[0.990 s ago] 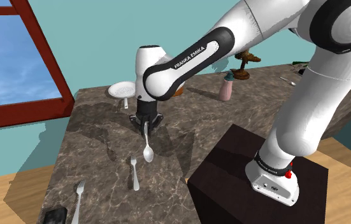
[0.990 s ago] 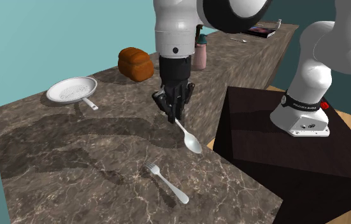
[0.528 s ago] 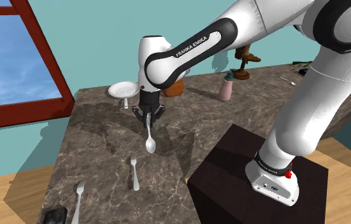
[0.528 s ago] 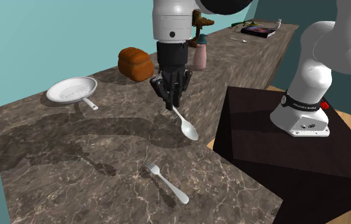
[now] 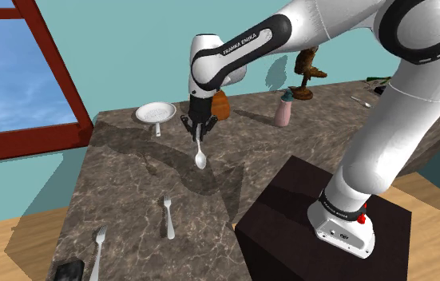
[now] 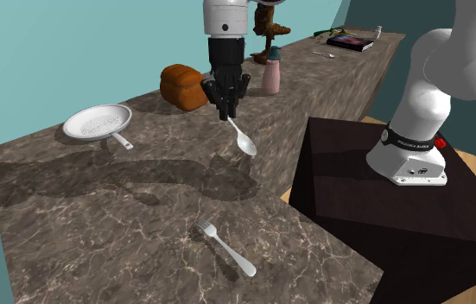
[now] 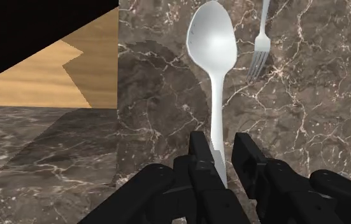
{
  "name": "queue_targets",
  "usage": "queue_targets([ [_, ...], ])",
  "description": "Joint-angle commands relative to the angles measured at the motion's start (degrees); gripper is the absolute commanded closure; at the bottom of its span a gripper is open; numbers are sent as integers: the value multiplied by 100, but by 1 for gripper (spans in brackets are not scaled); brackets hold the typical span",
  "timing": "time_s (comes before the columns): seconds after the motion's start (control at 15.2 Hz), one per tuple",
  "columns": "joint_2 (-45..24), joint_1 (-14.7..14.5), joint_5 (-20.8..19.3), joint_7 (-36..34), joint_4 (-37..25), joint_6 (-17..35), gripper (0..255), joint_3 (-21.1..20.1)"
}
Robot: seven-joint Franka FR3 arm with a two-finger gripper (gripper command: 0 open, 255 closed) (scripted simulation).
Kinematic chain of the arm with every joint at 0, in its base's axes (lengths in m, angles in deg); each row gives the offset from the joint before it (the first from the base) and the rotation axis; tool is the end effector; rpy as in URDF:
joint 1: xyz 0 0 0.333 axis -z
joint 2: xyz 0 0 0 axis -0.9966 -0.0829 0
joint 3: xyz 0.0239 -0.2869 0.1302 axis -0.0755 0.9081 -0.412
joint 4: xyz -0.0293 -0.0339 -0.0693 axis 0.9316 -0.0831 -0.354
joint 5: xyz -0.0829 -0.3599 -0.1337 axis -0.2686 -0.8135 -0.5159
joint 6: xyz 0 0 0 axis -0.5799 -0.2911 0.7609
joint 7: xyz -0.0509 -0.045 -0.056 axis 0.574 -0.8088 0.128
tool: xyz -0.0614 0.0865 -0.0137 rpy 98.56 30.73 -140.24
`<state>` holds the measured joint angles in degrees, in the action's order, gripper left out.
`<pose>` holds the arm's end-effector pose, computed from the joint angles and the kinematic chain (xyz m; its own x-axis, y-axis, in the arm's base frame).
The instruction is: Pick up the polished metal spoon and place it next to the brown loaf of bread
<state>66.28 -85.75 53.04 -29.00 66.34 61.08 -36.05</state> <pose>0.5112 0.1345 0.3886 0.8383 -0.5265 -0.1417 -0.5439 -0.8255 -0.1506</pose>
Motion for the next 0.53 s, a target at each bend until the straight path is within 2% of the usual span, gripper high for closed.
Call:
queue_targets([
  [0.0, -101, 142, -30, 279, -58, -19, 255, 144],
  [0.46, -511, 625, -160, 1104, -616, -350, 255, 605],
])
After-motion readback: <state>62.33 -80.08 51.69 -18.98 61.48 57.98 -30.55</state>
